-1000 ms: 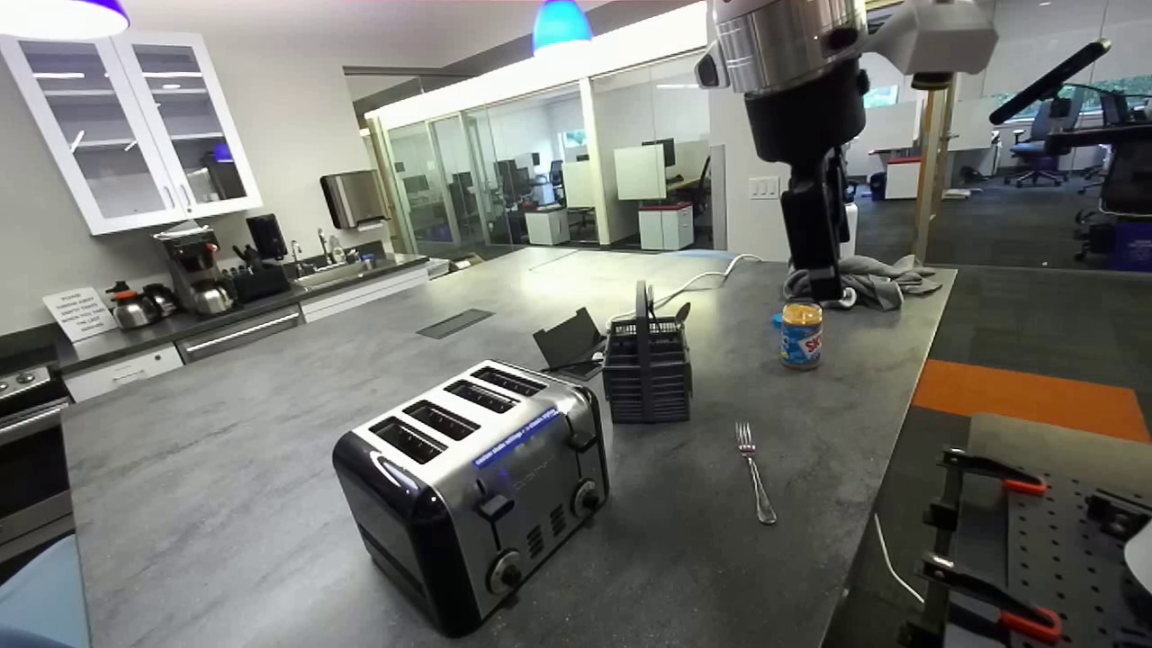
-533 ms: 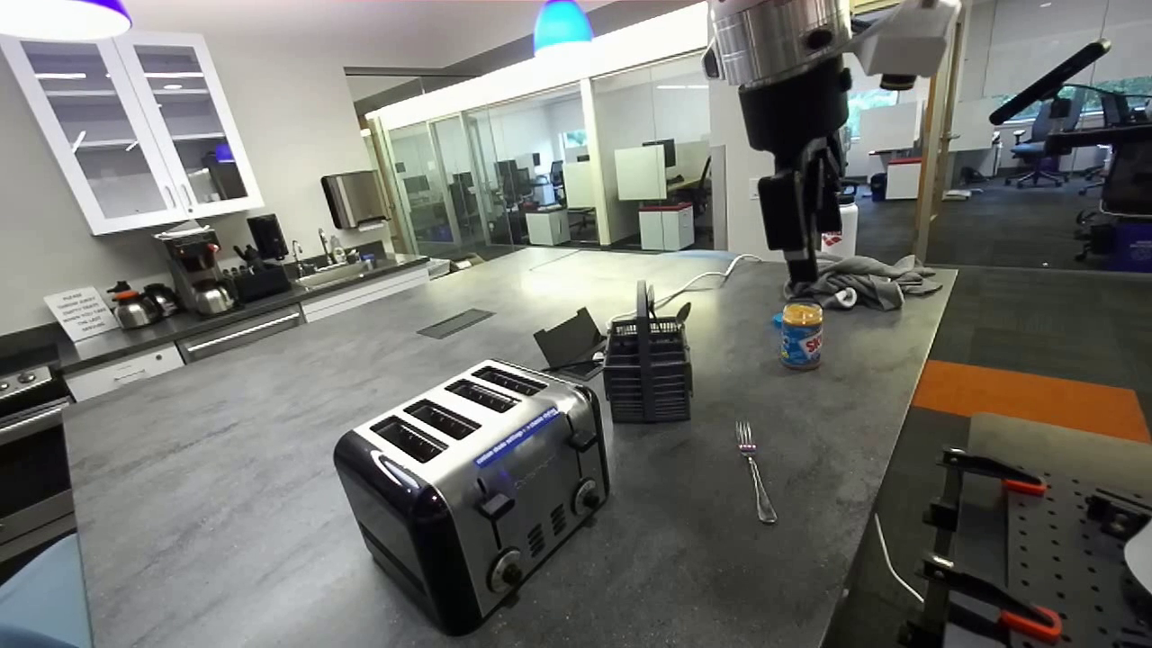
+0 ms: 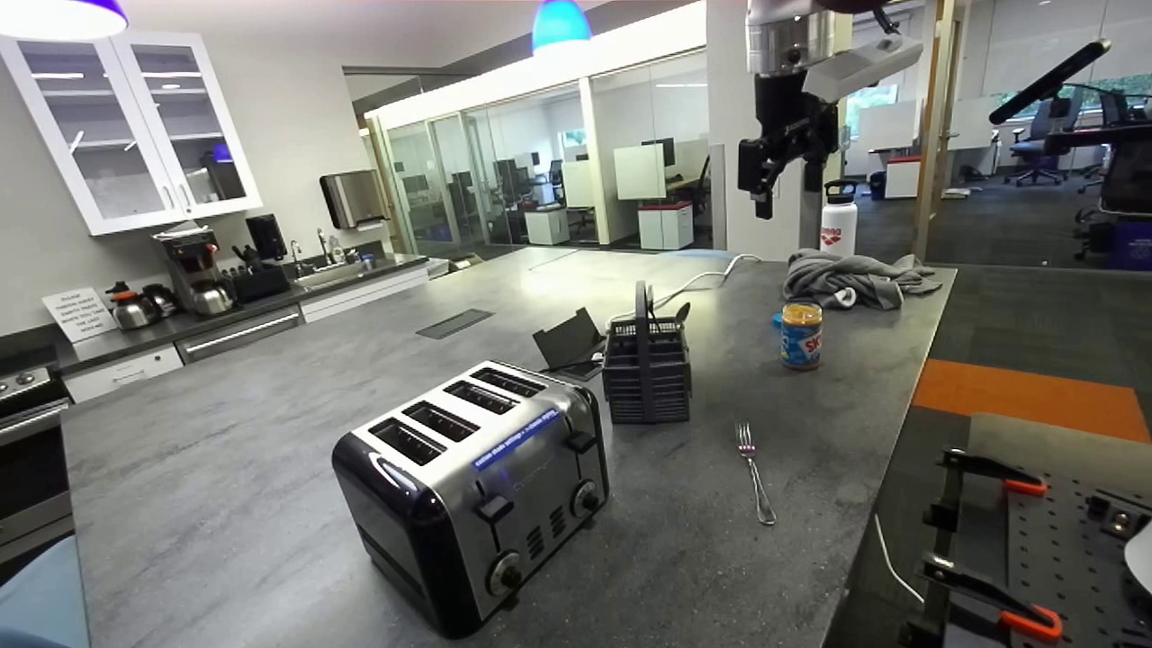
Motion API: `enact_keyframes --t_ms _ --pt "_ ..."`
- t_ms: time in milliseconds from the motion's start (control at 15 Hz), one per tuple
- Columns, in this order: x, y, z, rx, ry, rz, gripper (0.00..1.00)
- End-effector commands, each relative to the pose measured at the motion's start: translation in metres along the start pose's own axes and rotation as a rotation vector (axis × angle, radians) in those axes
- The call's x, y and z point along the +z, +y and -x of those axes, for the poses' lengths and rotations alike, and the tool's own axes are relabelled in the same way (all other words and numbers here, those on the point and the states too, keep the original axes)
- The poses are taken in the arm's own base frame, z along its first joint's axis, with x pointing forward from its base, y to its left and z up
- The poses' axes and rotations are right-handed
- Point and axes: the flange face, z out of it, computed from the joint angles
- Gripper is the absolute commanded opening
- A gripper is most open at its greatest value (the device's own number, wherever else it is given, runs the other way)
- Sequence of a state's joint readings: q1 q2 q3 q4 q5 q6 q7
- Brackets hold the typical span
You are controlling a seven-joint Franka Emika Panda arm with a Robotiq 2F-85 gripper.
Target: Pick up the lid and close it on the jar
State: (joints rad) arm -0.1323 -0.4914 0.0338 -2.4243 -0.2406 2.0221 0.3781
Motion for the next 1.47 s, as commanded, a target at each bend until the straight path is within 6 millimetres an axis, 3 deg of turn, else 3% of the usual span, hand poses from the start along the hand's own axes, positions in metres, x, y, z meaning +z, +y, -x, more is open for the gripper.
enact_keyframes --t_ms 0,133,667,733,1000,1400 --pt "0.028 0.051 -0.031 0.162 0.085 0.020 1.00" --pt "0.038 0.067 -0.040 0.230 0.097 0.013 1.00" --pt "0.037 0.062 -0.037 0.204 0.078 -0.005 1.00" --pt "0.041 0.068 -0.044 0.240 0.100 0.009 1.00" --pt "0.065 0.123 -0.074 0.363 0.120 0.000 1.00" --pt "0.140 0.219 -0.125 0.586 0.162 -0.057 1.00"
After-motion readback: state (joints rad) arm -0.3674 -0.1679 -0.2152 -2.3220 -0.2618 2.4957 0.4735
